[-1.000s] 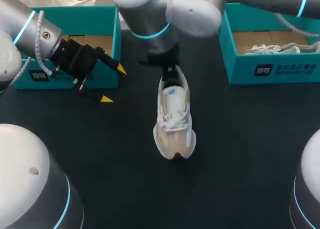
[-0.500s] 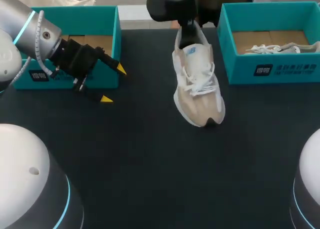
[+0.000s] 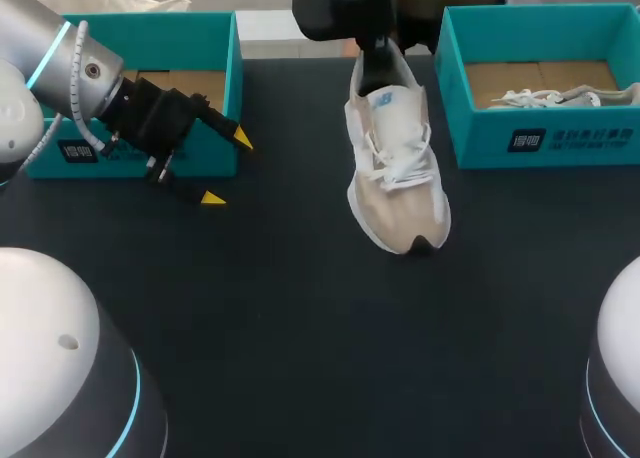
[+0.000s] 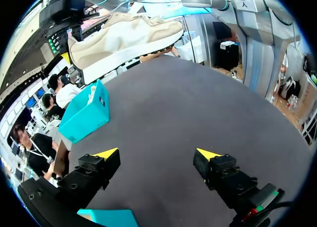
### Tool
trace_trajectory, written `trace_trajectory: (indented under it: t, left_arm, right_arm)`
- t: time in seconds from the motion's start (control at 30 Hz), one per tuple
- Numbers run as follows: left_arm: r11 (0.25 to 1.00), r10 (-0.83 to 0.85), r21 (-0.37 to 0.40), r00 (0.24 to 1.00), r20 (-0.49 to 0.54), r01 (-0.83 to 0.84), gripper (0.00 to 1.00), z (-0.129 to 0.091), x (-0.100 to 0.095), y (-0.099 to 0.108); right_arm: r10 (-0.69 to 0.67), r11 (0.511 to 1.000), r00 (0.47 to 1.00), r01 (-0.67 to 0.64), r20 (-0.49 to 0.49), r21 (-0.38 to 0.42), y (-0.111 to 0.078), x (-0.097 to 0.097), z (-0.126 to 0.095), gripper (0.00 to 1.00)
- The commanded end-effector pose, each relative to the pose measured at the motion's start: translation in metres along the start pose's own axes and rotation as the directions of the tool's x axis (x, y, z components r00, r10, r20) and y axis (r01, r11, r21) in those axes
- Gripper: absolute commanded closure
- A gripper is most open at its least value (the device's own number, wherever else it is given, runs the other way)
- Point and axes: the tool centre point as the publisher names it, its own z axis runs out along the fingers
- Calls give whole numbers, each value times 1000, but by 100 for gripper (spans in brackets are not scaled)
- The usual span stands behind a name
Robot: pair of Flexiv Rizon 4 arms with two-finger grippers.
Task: Take the shoe out of the shoebox, open the shoe tongue, remove and reinsert the insole, then place the shoe into the shoebox
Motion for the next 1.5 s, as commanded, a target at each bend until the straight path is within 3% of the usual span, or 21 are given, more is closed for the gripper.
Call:
trace_trajectory:
  t: [0.03,0.27,0.5,0.63,1.2,1.5]
  left_arm:
    - [1000,0,-2,1000,-2,0,0,0,0,0]
    - [1000,0,-2,1000,-2,0,0,0,0,0]
    - [1000,0,-2,1000,-2,0,0,0,0,0]
    - [1000,0,-2,1000,-2,0,0,0,0,0]
    - [1000,0,-2,1000,-2,0,0,0,0,0]
    - [1000,0,-2,1000,-2,0,0,0,0,0]
  right_arm:
    - [1,1000,1000,0,-29,28,-24,-18,-4,100]
    - [-48,999,999,48,-18,13,-68,-58,10,100]
    - [-68,998,997,68,-24,10,-123,-108,51,100]
    - [-4,999,999,5,-33,34,-166,-144,82,100]
    - [-4,999,999,5,-33,34,-166,-144,82,100]
    - [80,995,996,-77,-49,62,-206,-169,110,100]
